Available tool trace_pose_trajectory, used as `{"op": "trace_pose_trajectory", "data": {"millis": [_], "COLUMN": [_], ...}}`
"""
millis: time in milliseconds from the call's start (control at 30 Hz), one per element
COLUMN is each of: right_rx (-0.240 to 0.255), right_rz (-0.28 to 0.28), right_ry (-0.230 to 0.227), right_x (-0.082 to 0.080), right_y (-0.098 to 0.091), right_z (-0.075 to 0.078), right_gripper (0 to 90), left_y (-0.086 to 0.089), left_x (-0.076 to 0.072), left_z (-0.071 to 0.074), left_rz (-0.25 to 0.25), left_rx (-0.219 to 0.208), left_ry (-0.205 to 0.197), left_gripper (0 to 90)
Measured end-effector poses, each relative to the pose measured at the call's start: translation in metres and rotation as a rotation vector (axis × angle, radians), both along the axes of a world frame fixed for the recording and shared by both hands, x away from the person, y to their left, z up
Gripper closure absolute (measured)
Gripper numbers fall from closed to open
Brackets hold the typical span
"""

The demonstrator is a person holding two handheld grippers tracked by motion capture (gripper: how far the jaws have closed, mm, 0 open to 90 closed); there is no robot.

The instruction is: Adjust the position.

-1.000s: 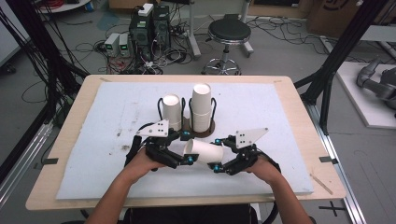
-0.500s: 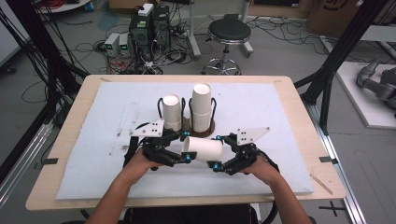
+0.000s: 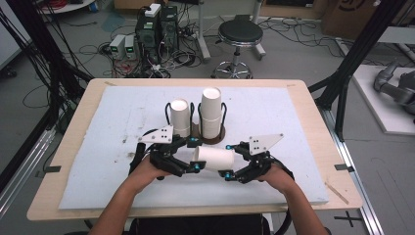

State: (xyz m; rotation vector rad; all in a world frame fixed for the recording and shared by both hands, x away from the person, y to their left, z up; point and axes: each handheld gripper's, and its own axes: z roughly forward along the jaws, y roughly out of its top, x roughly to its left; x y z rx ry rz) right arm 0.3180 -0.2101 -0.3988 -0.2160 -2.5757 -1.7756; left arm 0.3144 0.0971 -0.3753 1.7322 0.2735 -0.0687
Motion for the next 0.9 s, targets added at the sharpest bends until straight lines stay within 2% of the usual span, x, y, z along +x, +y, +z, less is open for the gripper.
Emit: {"op": "trace_pose_trajectory", "data": {"millis": [133, 267, 333, 367, 467, 600, 667, 767, 900], "right_rx": [-0.030, -0.038, -0.042, -0.041, -0.049, -0.032, -0.023, -0.004, 0.050], "right_rz": [0.006, 0.024, 0.023, 0.023, 0.030, 0.009, -0.021, -0.025, 0.007], "right_ry": [-0.015, -0.017, -0.019, -0.023, -0.026, -0.007, 0.023, 0.047, 0.035], "right_x": [0.0001, -0.0018, -0.0019, -0.0016, -0.0023, -0.0025, -0.0025, -0.0019, -0.0028], "right_y": [0.0013, 0.0041, 0.0038, 0.0036, 0.0034, 0.0053, 0.0062, 0.0076, 0.0054], "right_z": [-0.0008, -0.0005, 0.0000, 0.0000, -0.0004, -0.0003, -0.0011, -0.0031, 0.0002], "right_gripper": [31.1, 31.3, 31.3, 31.6, 32.5, 26.4, 18.4, 18.5, 25.9], "left_y": [-0.0013, -0.0038, -0.0040, -0.0043, -0.0041, -0.0020, -0.0003, 0.0011, -0.0002], "left_x": [0.0003, 0.0011, 0.0008, 0.0002, -0.0003, -0.0002, 0.0000, -0.0002, -0.0010], "left_z": [-0.0013, -0.0051, -0.0059, -0.0061, -0.0061, -0.0044, -0.0031, -0.0016, -0.0046], "left_rz": [-0.016, -0.029, -0.046, -0.059, -0.068, -0.055, -0.051, -0.059, -0.066], "left_rx": [0.024, 0.038, 0.036, 0.038, 0.046, 0.018, -0.020, -0.054, -0.042], "left_ry": [0.003, 0.016, 0.019, 0.009, 0.000, -0.015, -0.010, -0.011, -0.005], "left_gripper": [25.0, 25.7, 29.5, 35.0, 35.5, 35.2, 35.2, 35.3, 35.3]}}
